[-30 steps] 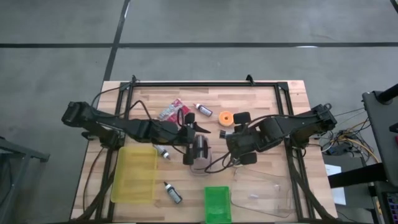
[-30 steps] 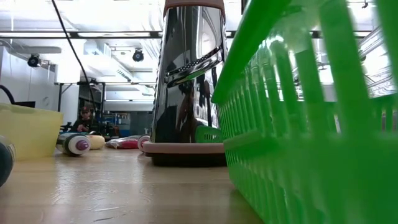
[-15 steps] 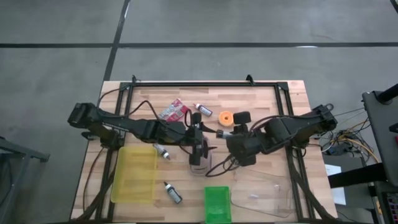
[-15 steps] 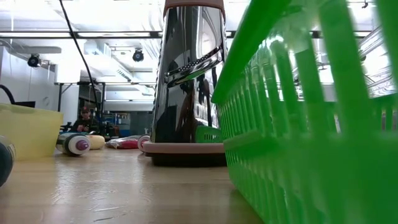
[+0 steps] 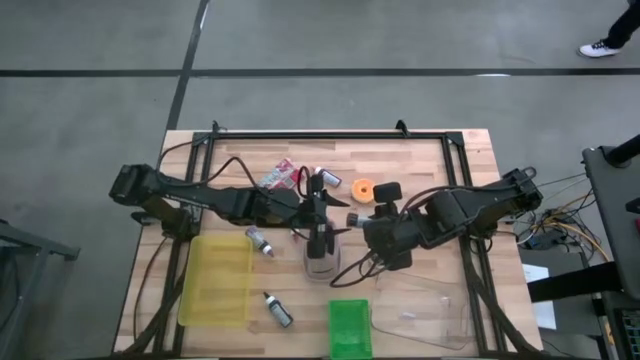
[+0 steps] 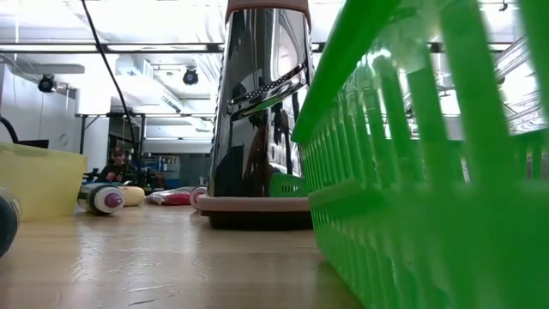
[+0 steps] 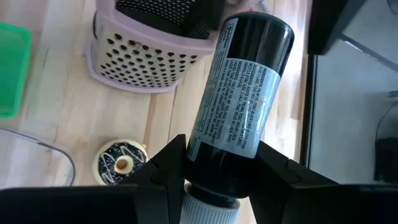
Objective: Pick & Place Food Item
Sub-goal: Put the top black food coloring bottle into the transparent bin
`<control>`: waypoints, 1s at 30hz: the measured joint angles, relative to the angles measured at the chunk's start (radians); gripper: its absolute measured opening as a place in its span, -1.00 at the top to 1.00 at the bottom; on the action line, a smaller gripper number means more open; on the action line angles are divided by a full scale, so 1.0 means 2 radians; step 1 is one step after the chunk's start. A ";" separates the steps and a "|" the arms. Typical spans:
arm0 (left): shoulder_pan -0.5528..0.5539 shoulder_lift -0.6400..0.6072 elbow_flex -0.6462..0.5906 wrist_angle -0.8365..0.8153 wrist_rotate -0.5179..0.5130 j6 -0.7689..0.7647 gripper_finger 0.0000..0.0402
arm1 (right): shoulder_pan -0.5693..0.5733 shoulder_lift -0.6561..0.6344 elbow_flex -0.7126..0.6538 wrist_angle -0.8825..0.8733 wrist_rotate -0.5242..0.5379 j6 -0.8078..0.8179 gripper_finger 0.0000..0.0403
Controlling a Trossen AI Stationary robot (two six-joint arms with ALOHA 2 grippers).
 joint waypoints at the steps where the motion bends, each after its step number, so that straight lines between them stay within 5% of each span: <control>1: 0.000 0.000 0.000 0.000 0.004 0.000 -0.35 | 0.000 0.000 0.000 0.000 0.000 0.000 0.40; 24: 0.000 0.003 -0.001 0.029 0.036 0.000 -0.35 | 0.000 0.000 0.000 0.038 0.001 -0.027 0.40; 30: 0.000 0.003 -0.001 0.029 0.037 0.000 -0.18 | 0.000 0.000 0.000 0.040 0.001 -0.027 0.40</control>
